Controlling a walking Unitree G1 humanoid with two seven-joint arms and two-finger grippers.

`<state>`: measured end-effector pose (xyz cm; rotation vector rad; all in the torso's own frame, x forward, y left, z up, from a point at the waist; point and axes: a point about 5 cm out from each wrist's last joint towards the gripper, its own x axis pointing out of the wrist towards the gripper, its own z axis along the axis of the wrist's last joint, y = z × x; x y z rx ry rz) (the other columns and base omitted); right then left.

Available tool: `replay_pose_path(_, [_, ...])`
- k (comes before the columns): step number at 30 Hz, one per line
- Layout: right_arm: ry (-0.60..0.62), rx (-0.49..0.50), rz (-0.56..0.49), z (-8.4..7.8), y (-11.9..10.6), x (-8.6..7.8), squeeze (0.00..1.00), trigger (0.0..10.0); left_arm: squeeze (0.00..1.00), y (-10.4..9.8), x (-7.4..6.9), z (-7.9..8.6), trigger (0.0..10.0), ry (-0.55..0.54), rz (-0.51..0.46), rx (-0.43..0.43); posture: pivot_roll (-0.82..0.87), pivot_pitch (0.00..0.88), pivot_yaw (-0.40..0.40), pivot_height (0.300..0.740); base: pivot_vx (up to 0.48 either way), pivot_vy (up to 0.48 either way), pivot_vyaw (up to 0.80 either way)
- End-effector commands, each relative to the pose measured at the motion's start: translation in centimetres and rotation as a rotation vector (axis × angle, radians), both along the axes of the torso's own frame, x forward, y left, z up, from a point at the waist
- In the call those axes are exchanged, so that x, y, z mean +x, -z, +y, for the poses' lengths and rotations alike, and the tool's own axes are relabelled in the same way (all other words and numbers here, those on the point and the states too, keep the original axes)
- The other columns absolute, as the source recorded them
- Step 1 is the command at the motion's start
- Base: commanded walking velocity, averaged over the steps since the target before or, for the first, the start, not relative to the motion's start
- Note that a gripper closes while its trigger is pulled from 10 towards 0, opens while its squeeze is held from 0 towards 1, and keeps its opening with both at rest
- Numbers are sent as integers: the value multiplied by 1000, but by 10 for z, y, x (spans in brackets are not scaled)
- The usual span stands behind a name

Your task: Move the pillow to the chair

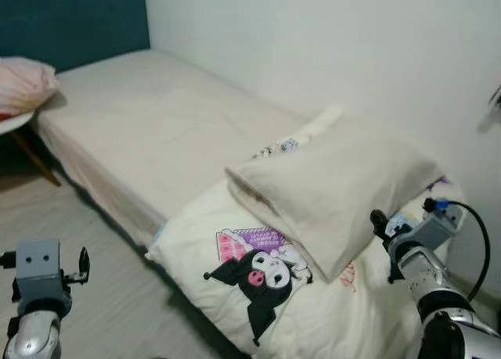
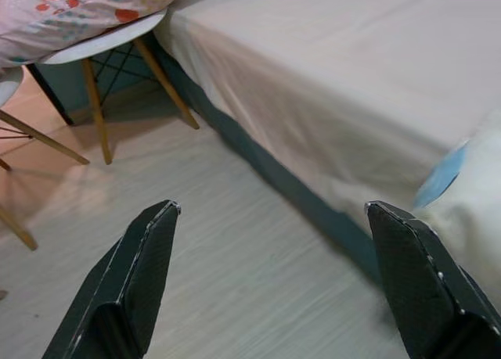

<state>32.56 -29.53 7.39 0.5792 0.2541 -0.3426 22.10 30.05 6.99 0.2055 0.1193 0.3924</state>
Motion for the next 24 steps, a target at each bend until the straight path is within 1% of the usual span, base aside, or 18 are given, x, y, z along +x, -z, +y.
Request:
replay_pose_path(1, [22, 65, -4, 4, 4, 0, 0, 10000, 0, -5, -2, 4, 10000, 28, 20, 38, 5, 1, -74, 580, 0, 0, 0])
replay_pose_path(3, [49, 117, -38, 5, 3, 0, 0, 10000, 0, -9, -2, 6, 10000, 44, 30, 56, 10, 11, -59, 570, 0, 0, 0])
replay_pose_path(8, [54, 139, -60, 6, 2, 1, 0, 10000, 0, -11, -3, 7, 10000, 52, 35, 63, 15, 22, -48, 570, 0, 0, 0])
replay_pose_path(12, [48, 194, -146, 12, -7, 10, 0, 10000, 0, -16, -1, 8, 10000, 79, 45, 84, 31, 39, -27, 570, 0, 0, 0])
replay_pose_path(15, [52, 211, -174, 13, -11, 13, 0, 10000, 0, -18, -1, 7, 10000, 90, 49, 89, 33, 44, -19, 570, 0, 0, 0])
replay_pose_path(18, [57, 221, -188, 13, -14, 14, 0, 10000, 0, -18, -3, 6, 10000, 97, 56, 91, 35, 50, -16, 570, 0, 0, 0])
replay_pose_path(21, [78, 232, -204, 10, -19, 16, 0, 10000, 0, -19, -9, 5, 10000, 104, 67, 93, 46, 74, -5, 570, 0, 0, 0])
replay_pose_path(23, [84, 235, -207, 9, -20, 17, 0, 10000, 0, -19, -10, 5, 10000, 107, 71, 94, 46, 74, -5, 570, 0, 0, 0])
replay_pose_path(24, [89, 232, -203, 8, -21, 17, 0, 10000, 0, -20, -14, 5, 10000, 107, 76, 98, 57, 101, 8, 570, 0, 0, 0])
